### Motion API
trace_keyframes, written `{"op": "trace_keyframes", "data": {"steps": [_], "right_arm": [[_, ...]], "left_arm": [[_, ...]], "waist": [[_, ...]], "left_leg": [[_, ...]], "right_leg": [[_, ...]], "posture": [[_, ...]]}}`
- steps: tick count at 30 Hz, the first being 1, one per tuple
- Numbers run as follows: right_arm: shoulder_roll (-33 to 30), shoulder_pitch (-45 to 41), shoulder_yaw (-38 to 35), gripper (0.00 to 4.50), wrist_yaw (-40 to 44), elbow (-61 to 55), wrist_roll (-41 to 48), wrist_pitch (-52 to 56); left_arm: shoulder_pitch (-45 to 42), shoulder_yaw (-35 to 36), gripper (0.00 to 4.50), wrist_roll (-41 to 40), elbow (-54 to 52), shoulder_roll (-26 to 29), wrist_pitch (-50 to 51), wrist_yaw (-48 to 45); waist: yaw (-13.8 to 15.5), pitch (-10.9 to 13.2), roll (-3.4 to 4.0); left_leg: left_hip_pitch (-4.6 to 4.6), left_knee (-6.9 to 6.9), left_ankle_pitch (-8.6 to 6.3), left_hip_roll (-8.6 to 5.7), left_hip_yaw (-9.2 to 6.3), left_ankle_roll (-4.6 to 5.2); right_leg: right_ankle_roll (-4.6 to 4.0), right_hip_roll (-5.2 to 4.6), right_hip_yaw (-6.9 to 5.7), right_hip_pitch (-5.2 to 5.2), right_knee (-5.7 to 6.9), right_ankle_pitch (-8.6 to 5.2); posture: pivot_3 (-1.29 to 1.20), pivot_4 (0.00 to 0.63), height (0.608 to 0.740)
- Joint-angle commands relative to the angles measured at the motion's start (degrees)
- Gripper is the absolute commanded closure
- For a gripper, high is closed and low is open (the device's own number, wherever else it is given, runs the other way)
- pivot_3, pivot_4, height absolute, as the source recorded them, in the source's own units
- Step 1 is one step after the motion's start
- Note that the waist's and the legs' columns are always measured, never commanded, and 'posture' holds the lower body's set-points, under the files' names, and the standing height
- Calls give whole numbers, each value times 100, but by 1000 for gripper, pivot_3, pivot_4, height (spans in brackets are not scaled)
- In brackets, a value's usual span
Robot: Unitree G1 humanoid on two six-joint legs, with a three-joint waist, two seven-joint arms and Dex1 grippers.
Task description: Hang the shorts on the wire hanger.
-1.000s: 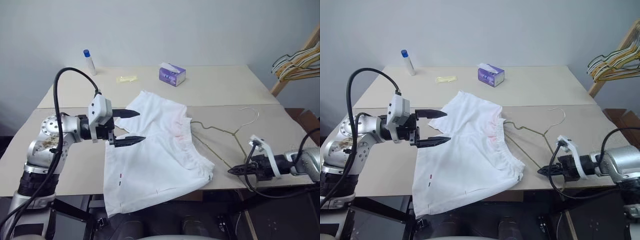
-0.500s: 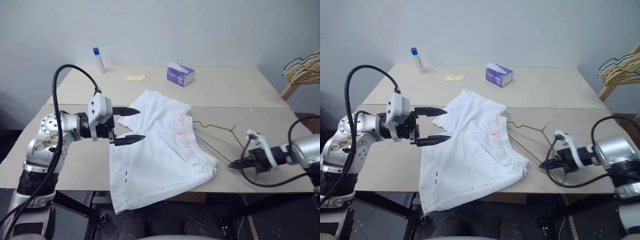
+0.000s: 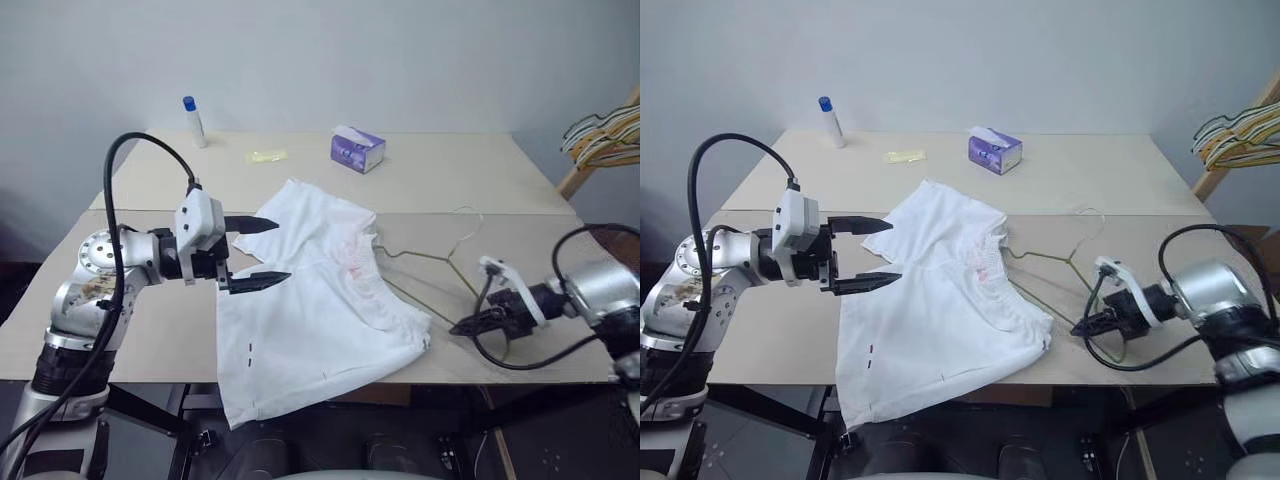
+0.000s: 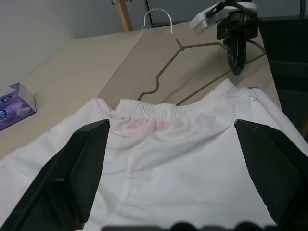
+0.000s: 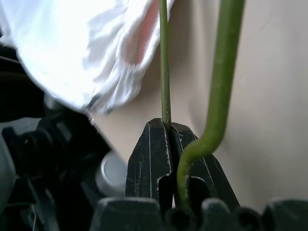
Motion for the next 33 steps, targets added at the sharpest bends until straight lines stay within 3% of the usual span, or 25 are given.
{"op": "trace_keyframes", "data": {"steps": [1,10,18,25,31,33], "right_arm": [[52,-347,-164,4500,42,291,-130,-187],[-183,-301,245,4500,830,-89,-278,-423],[678,-975,134,4500,217,1273,-711,-597],[1081,-1354,239,4500,506,1897,-993,-1045],[1485,-1693,-92,4500,54,2566,-1150,-1221],[1471,-1816,-509,4500,-282,2605,-1028,-1189]], "left_arm": [[53,158,17,-13,-207,68,-115,46],[131,120,17,21,-255,40,-177,91],[141,60,17,49,-247,1,-219,93],[140,105,17,59,-257,2,-250,145],[178,63,17,81,-294,-46,-278,224],[168,76,17,65,-313,-45,-268,246]], "waist": [[35,0,0],[119,0,1],[43,-1,1],[56,-1,2],[33,-1,3],[31,-1,3]], "left_leg": [[-1,0,0,-1,-1,0],[-1,0,1,0,0,-1],[8,-2,2,0,13,-4],[-3,-2,3,-1,3,-6],[3,-3,5,0,3,-9],[2,-4,5,0,1,-10]], "right_leg": [[0,-1,-1,0,-1,0],[0,0,-5,0,2,0],[-3,3,-5,3,6,1],[-3,0,-11,1,2,1],[-3,2,-13,1,7,2],[-3,2,-12,0,7,2]], "posture": [[151,0,740],[152,2,740],[147,2,740],[159,3,740],[159,0,740],[157,0,740]]}}
